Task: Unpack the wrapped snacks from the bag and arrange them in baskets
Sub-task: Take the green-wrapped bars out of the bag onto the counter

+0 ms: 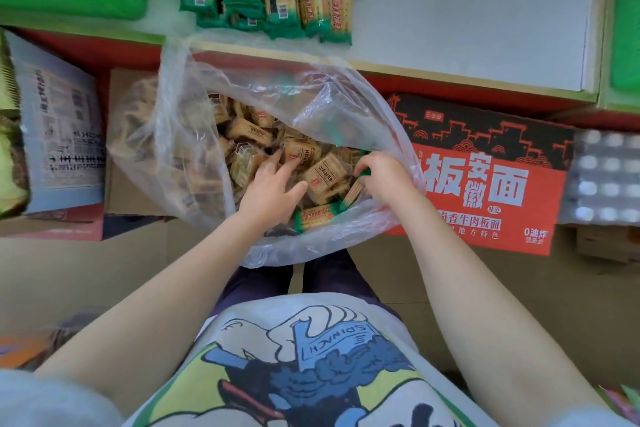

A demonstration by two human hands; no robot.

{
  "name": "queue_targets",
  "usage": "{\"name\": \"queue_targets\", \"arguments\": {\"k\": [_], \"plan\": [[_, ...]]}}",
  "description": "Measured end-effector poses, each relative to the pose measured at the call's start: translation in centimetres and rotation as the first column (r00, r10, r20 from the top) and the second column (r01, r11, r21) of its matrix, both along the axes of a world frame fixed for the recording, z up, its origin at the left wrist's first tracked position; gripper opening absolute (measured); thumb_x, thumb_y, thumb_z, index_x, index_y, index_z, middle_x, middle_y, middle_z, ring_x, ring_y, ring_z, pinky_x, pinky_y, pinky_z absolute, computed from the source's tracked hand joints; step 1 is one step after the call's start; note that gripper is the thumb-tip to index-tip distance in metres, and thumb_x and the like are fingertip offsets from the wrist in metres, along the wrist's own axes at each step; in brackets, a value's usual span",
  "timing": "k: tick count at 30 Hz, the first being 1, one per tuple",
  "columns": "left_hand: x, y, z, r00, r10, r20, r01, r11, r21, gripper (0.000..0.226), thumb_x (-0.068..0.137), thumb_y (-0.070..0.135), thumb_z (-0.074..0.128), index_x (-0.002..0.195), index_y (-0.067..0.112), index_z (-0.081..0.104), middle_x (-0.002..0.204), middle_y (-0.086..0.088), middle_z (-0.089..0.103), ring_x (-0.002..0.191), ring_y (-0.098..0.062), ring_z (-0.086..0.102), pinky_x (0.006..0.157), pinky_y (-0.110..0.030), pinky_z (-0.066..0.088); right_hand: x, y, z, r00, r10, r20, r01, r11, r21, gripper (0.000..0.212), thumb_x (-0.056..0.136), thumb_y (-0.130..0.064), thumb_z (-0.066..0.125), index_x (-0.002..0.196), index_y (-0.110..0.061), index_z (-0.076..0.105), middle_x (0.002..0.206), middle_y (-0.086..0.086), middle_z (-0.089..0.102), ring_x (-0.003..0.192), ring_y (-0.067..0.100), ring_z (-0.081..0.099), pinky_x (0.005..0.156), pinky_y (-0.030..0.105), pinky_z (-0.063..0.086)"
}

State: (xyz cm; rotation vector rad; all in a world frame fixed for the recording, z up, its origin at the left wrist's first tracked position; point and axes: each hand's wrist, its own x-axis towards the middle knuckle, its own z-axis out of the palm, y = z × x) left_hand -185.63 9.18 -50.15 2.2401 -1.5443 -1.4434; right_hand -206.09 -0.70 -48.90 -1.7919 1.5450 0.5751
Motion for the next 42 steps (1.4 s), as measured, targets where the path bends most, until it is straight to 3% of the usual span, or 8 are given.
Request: {"name": "queue_targets", "arguments": {"k": [9, 15, 23, 30, 33, 35, 38, 42], "plan": [[0.1, -0.2, 1.0, 0.998, 0.048, -0.032, -0.050, 0.998, -0.044, 0.059, 0.098, 0.047, 0.053, 0.151, 0.022, 0.042, 0.162, -0.005, 0.026, 0.149, -0.025, 0.021, 0.119, -0.044, 0.026, 0.0, -0.6, 2.1, 0.903, -0.362, 0.230, 0.364, 0.931, 0.032, 0.023, 0.095, 0.001, 0.059, 0.084, -0.019, 0.065, 0.076, 0.003, 0.071, 0.060, 0.014, 0.072, 0.060, 0.024, 0.057], [-0.9, -0.9, 1.2, 0.998, 0.010, -0.064, -0.017, 0.994, -0.104, 0.044, 0.094, 0.046, 0.061, 0.132, 0.023, 0.059, 0.125, -0.001, 0.054, 0.121, -0.021, 0.048, 0.093, -0.032, 0.043, 0.7, -1.4, 3.3, 0.709, -0.585, 0.394, 0.555, 0.807, 0.199, 0.015, 0.092, 0.009, 0.062, 0.091, -0.007, 0.064, 0.080, 0.013, 0.068, 0.066, 0.015, 0.074, 0.064, 0.022, 0.060], [-3.8, -1.5, 1.5, 0.973, 0.053, -0.226, -0.079, 0.991, -0.107, 0.065, 0.084, 0.045, 0.074, 0.141, 0.025, 0.050, 0.126, 0.006, 0.059, 0.110, -0.013, 0.056, 0.085, -0.030, 0.046, 2.3, -0.7, 5.9, 0.291, -0.845, 0.448, 0.586, 0.528, 0.615, 0.015, 0.088, 0.015, 0.064, 0.095, 0.001, 0.060, 0.087, 0.017, 0.067, 0.073, 0.027, 0.075, 0.068, 0.024, 0.061], [-1.2, -2.5, 4.5, 0.910, 0.264, -0.319, -0.330, 0.927, -0.175, 0.023, 0.083, 0.026, 0.080, 0.104, 0.028, 0.071, 0.091, 0.013, 0.070, 0.080, 0.000, 0.065, 0.069, -0.020, 0.051, 2.9, -1.6, 7.8, 0.093, -0.864, 0.495, 0.570, 0.454, 0.685, 0.015, 0.090, 0.014, 0.060, 0.096, 0.000, 0.060, 0.089, 0.017, 0.066, 0.079, 0.028, 0.075, 0.069, 0.022, 0.060], [0.8, -4.2, 6.9, 0.853, 0.311, -0.419, -0.391, 0.913, -0.118, 0.026, 0.080, 0.023, 0.084, 0.102, 0.021, 0.071, 0.095, 0.008, 0.071, 0.080, 0.001, 0.067, 0.064, -0.012, 0.051, 3.0, -3.0, 8.9, 0.063, -0.835, 0.546, 0.582, 0.475, 0.660, 0.015, 0.090, 0.014, 0.060, 0.094, -0.001, 0.061, 0.088, 0.016, 0.066, 0.075, 0.026, 0.075, 0.066, 0.020, 0.059], [1.8, -5.4, 8.4, 0.716, 0.438, -0.544, -0.521, 0.854, 0.001, 0.027, 0.079, 0.024, 0.085, 0.102, 0.016, 0.072, 0.096, -0.005, 0.075, 0.081, -0.013, 0.074, 0.069, -0.031, 0.062, 3.1, -4.2, 9.6, 0.081, -0.809, 0.582, 0.606, 0.503, 0.616, 0.015, 0.090, 0.010, 0.063, 0.095, -0.004, 0.062, 0.087, 0.014, 0.067, 0.065, 0.019, 0.071, 0.057, 0.019, 0.055], [3.1, -7.4, 9.8, 0.620, 0.500, -0.605, -0.598, 0.800, 0.050, 0.026, 0.081, 0.034, 0.083, 0.099, 0.018, 0.075, 0.096, -0.008, 0.077, 0.092, -0.030, 0.074, 0.083, -0.052, 0.060, 3.6, -5.7, 10.5, 0.247, -0.738, 0.629, 0.611, 0.622, 0.490, 0.012, 0.092, -0.015, 0.071, 0.103, -0.014, 0.067, 0.092, 0.009, 0.069, 0.048, 0.010, 0.052, 0.043, 0.018, 0.039], [3.7, -10.6, 11.2, 0.588, 0.479, -0.652, -0.608, 0.794, 0.034, 0.024, 0.086, 0.037, 0.077, 0.095, 0.015, 0.075, 0.091, -0.011, 0.075, 0.084, -0.027, 0.071, 0.074, -0.039, 0.059, 5.4, -6.7, 12.1, 0.562, -0.594, 0.576, 0.431, 0.804, 0.409, 0.025, 0.089, -0.042, 0.070, 0.105, -0.023, 0.071, 0.079, -0.007, 0.069, 0.048, 0.009, 0.044, 0.043, 0.018, 0.033]]}}
